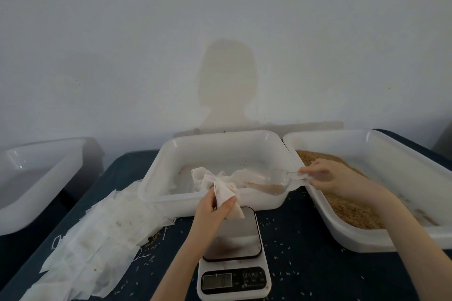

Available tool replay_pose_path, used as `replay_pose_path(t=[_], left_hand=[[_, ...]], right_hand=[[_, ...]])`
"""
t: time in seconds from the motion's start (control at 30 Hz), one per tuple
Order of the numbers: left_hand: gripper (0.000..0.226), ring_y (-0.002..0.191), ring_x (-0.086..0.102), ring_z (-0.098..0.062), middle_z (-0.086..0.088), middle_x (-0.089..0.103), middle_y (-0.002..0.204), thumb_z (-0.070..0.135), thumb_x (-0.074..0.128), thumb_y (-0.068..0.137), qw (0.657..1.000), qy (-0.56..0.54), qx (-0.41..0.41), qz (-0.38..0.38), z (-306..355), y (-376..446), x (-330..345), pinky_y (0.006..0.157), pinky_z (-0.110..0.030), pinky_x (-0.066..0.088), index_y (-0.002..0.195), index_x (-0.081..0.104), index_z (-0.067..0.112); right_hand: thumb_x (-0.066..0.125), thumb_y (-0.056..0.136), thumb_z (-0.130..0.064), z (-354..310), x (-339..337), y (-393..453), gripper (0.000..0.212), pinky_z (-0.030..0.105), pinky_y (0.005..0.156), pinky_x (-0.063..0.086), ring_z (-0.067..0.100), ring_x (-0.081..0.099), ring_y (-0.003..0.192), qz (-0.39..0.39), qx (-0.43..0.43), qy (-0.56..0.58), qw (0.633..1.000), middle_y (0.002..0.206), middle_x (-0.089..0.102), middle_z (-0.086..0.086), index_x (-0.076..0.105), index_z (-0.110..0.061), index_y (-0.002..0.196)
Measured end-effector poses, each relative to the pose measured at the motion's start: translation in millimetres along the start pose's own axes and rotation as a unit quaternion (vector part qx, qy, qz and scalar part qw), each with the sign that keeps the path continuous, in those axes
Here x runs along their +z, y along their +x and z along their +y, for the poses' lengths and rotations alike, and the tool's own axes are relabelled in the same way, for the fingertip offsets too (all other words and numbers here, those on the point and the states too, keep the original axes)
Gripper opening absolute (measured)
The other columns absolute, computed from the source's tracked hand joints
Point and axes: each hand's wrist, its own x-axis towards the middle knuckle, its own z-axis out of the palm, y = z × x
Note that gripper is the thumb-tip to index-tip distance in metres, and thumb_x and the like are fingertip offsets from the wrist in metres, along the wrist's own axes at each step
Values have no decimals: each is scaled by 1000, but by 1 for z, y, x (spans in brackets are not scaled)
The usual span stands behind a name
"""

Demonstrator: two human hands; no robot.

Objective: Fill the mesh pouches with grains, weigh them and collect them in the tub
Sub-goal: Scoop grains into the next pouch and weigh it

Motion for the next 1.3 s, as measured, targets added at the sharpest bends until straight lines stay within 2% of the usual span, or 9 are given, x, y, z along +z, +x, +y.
replay_pose_path(t=[0.2,0.27,0.43,0.67,0.77,0.87,1.03,1.17,1.3], left_hand=[[22,88,58,3,15,61,99,26,67,86,997,80,0,-12,-11,-6,8,68,-9,46,102,55,34],[24,93,57,-2,14,61,102,28,66,86,993,114,-15,-13,-15,-6,11,76,-13,46,108,55,31],[19,94,58,-5,13,63,99,28,65,85,987,158,-4,-35,-18,-7,11,79,-20,49,103,58,31],[29,92,43,-2,26,42,89,50,62,81,928,365,70,-34,-26,-9,-9,82,-24,34,107,54,38],[37,97,46,-3,24,50,96,56,61,78,932,352,56,-63,-30,-12,-15,85,-24,37,110,56,39],[40,102,49,1,21,57,106,56,64,73,953,283,35,-104,-29,-15,-23,91,-27,43,110,56,44],[55,104,48,17,26,53,113,38,78,71,975,165,-2,-150,-24,-26,-36,81,-2,40,113,45,53],[78,123,41,3,20,44,133,32,80,71,977,163,-20,-139,-34,-32,-54,105,-22,35,135,36,43],[74,126,39,5,22,47,133,22,78,76,986,110,-35,-123,-43,-37,-69,108,-25,29,136,38,38]], right_hand=[[62,91,-29,36,-11,-11,31,23,75,45,8,59,89,100,68,-24,992,114,61,-16,59,-43,118],[64,90,-26,48,-13,-15,34,35,79,51,27,66,90,141,113,-6,984,119,61,-10,61,-35,123],[65,88,-39,65,-14,-20,30,29,54,42,17,52,50,233,219,-16,947,63,60,-6,69,-28,116],[56,87,-58,63,-11,-15,45,34,84,50,21,66,86,72,300,-158,938,96,73,6,76,-18,96],[52,88,-62,55,-6,-13,57,41,83,53,20,64,71,33,311,-204,928,73,67,4,68,-11,67],[51,92,-55,31,1,-13,44,36,75,54,17,61,72,44,329,-272,903,78,64,-1,68,-15,83],[52,94,-32,-31,35,-4,17,21,50,35,11,54,69,233,128,-233,935,88,63,-7,67,-24,95],[57,91,-31,-59,91,0,10,7,51,35,-8,53,60,236,-15,-104,966,69,52,-24,66,-33,95],[64,88,-23,-43,141,6,7,8,50,35,-6,51,54,257,-28,-59,964,63,51,-24,71,-22,89]])
